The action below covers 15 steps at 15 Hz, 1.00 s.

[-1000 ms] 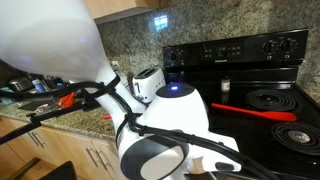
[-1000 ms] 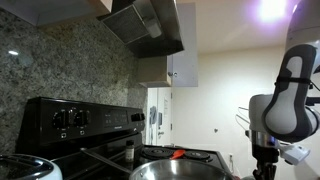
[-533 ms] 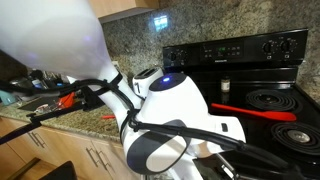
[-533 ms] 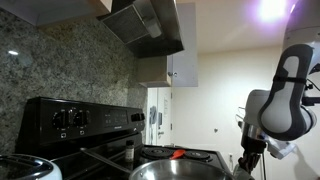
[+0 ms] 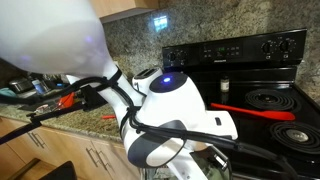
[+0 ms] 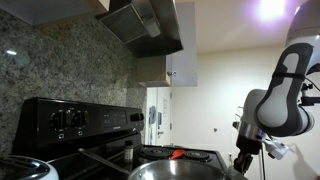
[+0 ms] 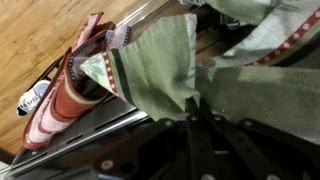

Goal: Hang the towel on the oven handle

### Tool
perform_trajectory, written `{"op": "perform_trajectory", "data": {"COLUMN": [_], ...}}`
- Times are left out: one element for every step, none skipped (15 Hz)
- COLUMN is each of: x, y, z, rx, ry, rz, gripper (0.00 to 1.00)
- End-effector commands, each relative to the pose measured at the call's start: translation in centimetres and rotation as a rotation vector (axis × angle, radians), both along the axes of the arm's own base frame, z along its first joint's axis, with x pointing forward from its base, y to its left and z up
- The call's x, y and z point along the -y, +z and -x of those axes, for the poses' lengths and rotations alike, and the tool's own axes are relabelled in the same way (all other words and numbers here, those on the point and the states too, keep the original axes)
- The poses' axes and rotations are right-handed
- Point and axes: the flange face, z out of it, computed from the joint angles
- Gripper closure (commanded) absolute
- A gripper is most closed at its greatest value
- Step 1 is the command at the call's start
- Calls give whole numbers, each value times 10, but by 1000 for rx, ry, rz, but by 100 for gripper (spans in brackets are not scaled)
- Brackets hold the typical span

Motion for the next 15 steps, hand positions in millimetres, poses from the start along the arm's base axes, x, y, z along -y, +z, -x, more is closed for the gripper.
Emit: {"op": "perform_trajectory", "data": {"x": [1,8,13,16,16,16,14,13,12,10,9,7,4,1,-4], "y": [-12,-14,-14,-17,-20,-21,-23,-25,-26,-27,-29,-31,-33,-38,-43], "z": [-2,0,2,3,3,2,1,1,-1,-2,-3,-4,-6,-7,-8], "rx": [-68,-99,-120,-146,-162,-174,-178,-180,-176,-178,-174,-165,-159,-165,-174], "ry": [42,24,14,16,20,22,35,37,38,44,47,55,67,87,119], "rz": [-2,25,47,56,61,73,61,54,52,41,33,19,3,-7,-19], "gripper": [99,99,99,99,99,99,99,99,99,99,99,99,99,99,99]}}
